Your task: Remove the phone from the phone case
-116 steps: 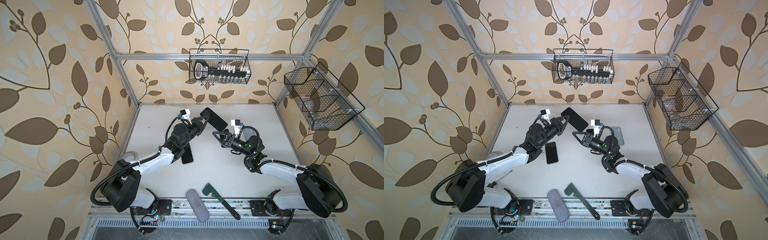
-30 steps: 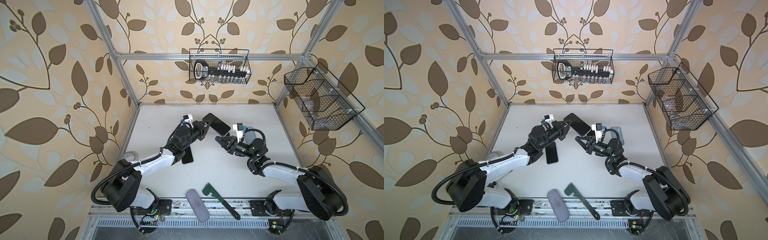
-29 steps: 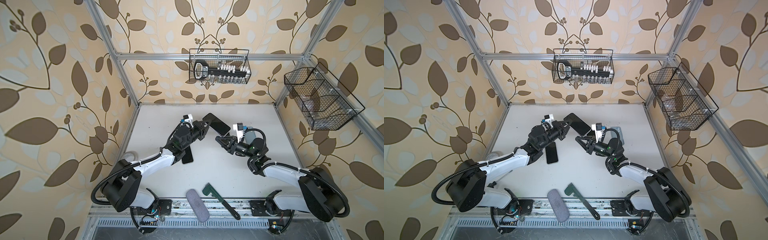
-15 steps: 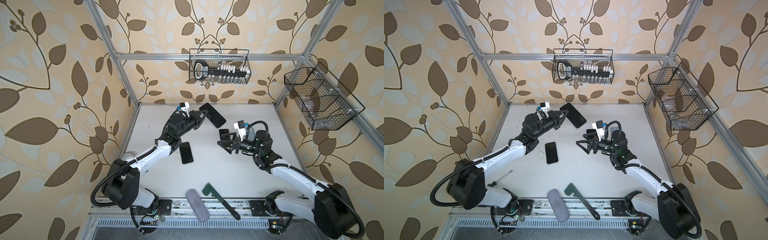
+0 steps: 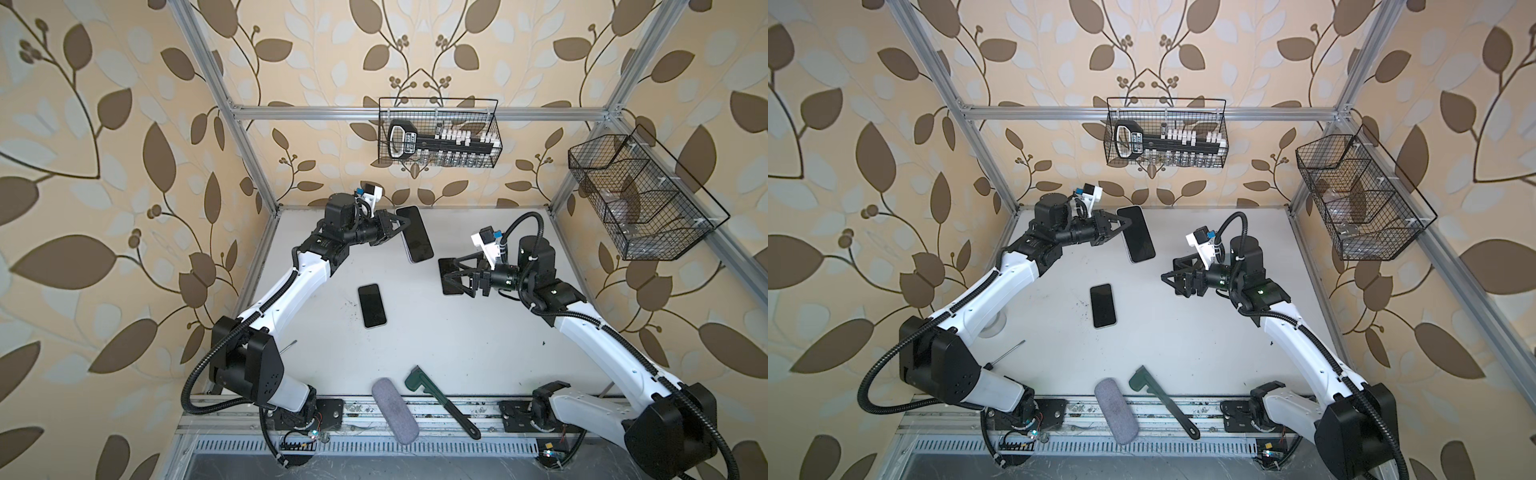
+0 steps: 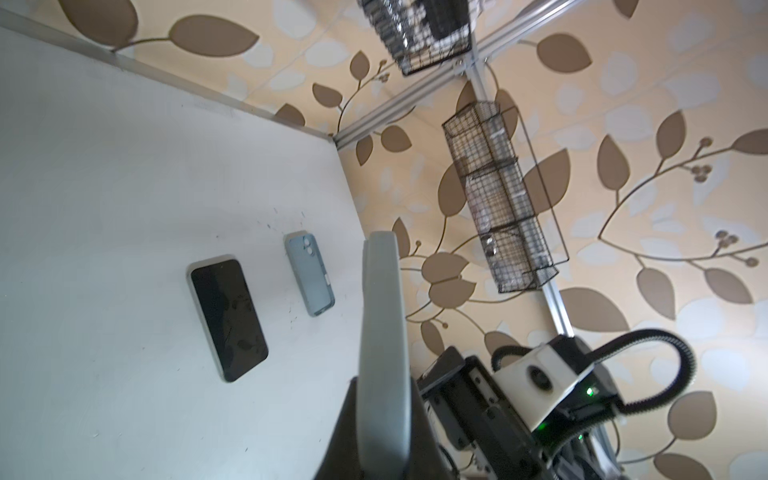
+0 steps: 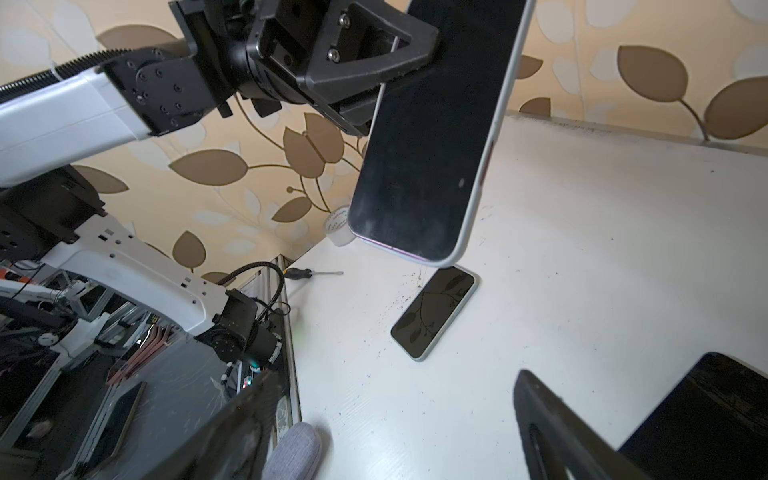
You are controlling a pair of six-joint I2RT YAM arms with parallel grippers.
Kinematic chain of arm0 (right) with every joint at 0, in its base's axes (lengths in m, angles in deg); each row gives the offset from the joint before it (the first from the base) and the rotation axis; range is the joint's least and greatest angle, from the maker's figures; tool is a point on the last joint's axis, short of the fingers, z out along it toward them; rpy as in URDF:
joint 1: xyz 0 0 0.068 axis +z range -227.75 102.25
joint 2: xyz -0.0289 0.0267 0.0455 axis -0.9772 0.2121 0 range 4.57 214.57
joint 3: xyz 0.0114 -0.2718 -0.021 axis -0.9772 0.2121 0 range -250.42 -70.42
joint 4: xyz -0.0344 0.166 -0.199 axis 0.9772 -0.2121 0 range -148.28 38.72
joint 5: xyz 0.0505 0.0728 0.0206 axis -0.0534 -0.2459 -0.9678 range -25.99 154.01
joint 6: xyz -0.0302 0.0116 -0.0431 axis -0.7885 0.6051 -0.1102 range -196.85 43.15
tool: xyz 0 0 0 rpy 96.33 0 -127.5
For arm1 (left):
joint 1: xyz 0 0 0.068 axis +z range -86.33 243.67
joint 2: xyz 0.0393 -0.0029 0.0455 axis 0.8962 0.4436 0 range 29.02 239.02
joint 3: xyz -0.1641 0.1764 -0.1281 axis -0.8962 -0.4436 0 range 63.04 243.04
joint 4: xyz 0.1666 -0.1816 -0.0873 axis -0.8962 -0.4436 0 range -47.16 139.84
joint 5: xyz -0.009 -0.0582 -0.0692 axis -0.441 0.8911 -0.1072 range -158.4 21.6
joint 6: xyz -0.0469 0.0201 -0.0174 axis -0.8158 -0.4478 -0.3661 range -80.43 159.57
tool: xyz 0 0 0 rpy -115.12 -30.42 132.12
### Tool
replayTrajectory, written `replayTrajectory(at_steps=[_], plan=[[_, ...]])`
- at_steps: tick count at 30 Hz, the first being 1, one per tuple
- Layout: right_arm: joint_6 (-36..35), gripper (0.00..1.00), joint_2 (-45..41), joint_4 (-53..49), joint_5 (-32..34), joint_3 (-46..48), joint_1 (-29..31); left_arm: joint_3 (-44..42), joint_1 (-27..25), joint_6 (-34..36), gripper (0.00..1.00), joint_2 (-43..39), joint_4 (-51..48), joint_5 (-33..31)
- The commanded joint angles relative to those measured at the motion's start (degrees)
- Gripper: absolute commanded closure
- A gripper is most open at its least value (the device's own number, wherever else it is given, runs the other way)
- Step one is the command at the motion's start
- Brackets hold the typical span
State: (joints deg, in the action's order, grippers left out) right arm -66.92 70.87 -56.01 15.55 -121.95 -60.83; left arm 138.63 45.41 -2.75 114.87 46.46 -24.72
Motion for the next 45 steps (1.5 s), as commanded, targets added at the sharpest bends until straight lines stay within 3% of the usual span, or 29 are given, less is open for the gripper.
replayTrajectory(at_steps=[1, 4, 14, 24, 36, 45], plan=[[-6.9, 0.14, 2.3, -8.5, -3.2, -3.3, -0.2, 5.1, 0.6, 11.3, 1.0, 0.1, -8.7, 8.2], [-9.5, 0.14, 3.7, -11.8, -1.8, -5.2, -0.1, 5.5, 0.8, 14.8, 1.0, 0.3, -10.4, 9.6], [-12.7, 0.15, 5.7, -13.5, 0.3, -4.9, 0.9, 5.0, 0.9, 15.5, 1.0, 2.1, -7.5, 15.2], [-13.2, 0.16, 8.4, -12.1, 2.3, -4.8, 3.6, 3.3, 0.9, 10.4, 1.0, 2.0, -0.6, 19.2], [-15.0, 0.2, 11.1, -11.7, 1.5, -5.4, 4.8, 0.7, 0.9, 6.1, 1.0, 2.6, 4.8, 19.7], [-15.5, 0.28, 12.0, -10.9, -4.5, -8.0, 4.1, 0.4, 0.9, 8.0, 1.0, 1.6, 3.7, 20.7]])
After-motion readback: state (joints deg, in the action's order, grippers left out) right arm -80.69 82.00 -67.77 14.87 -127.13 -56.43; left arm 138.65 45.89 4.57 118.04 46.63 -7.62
